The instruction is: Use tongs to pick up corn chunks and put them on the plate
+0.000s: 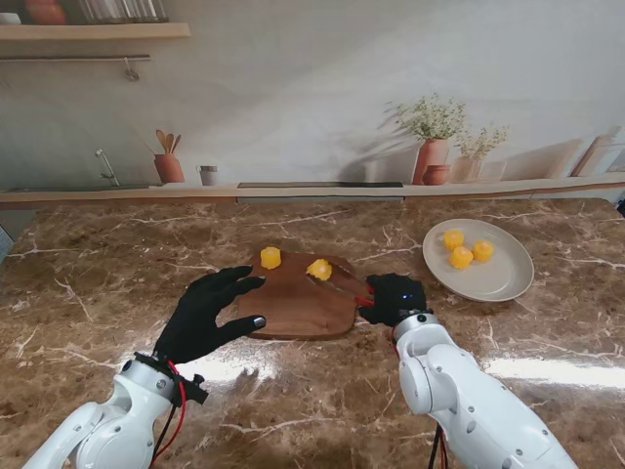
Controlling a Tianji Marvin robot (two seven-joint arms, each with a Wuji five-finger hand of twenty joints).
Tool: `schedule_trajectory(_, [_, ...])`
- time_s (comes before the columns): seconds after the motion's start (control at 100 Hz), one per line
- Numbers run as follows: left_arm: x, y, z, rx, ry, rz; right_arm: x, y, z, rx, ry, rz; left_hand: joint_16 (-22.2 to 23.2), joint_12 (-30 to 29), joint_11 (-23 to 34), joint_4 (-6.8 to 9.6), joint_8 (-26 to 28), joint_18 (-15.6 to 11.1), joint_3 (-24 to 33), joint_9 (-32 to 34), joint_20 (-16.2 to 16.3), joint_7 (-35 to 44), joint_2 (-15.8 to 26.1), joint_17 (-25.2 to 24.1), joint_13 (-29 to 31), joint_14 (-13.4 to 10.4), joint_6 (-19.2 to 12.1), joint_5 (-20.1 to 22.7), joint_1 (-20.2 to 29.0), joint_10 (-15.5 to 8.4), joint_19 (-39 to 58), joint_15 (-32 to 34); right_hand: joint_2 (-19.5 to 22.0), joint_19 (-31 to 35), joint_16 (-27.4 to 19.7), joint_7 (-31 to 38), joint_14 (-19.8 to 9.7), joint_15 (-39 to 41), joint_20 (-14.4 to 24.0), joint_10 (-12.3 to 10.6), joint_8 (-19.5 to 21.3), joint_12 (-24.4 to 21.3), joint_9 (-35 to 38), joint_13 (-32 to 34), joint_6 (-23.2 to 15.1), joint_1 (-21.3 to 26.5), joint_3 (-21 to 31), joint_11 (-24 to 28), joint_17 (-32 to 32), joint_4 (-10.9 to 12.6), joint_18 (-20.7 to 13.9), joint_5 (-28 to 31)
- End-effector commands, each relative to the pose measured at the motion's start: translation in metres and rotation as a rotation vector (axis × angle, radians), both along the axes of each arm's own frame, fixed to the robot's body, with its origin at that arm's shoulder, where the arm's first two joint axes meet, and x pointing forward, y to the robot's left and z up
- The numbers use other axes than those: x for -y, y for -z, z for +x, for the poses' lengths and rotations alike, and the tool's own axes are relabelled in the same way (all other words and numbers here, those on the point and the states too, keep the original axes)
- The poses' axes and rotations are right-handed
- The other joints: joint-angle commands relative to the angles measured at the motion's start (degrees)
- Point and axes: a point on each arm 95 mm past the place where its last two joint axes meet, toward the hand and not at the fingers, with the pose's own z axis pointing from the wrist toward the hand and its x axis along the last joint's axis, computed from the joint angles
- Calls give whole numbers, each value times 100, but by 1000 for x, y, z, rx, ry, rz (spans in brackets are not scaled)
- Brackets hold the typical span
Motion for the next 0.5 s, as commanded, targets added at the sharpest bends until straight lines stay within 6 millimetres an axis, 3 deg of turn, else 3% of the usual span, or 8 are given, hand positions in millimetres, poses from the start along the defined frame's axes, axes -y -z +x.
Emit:
schedule_trajectory(0.0, [2, 4, -1, -8, 0, -8, 24, -9, 7, 21, 72, -26, -74, -74, -111, 113, 46, -104, -148, -10, -64, -6, 132, -69, -18, -246, -170, -2, 77, -61, -217, -130, 558, 678, 38, 388, 33, 454, -88, -31, -100, 94, 201, 335, -825, 529, 908, -8, 236, -250, -225, 419])
schedule_trajectory(0.31, [1, 10, 3, -20, -4, -15, 107, -39, 11, 60, 340, -67, -71, -71, -106, 114, 47, -103, -147, -10, -50, -10, 134, -67, -13, -240, -159, -4, 81, -45, -221, -125, 492, 703, 57, 452, 73, 422, -95, -1, -129, 102, 225, 346, -801, 570, 961, -16, 245, -266, -186, 433])
schedule_trajectory(0.49, [1, 12, 3, -19, -10, -17, 149, -45, 13, 38, 471, -115, -68, -68, -101, 113, 47, -94, -148, -1, -37, -7, 135, -65, -8, -228, -161, 6, 79, -37, -213, -120, 522, 710, 69, 469, 74, 415, -103, 8, -151, 104, 216, 348, -778, 557, 939, -27, 250, -275, -190, 426])
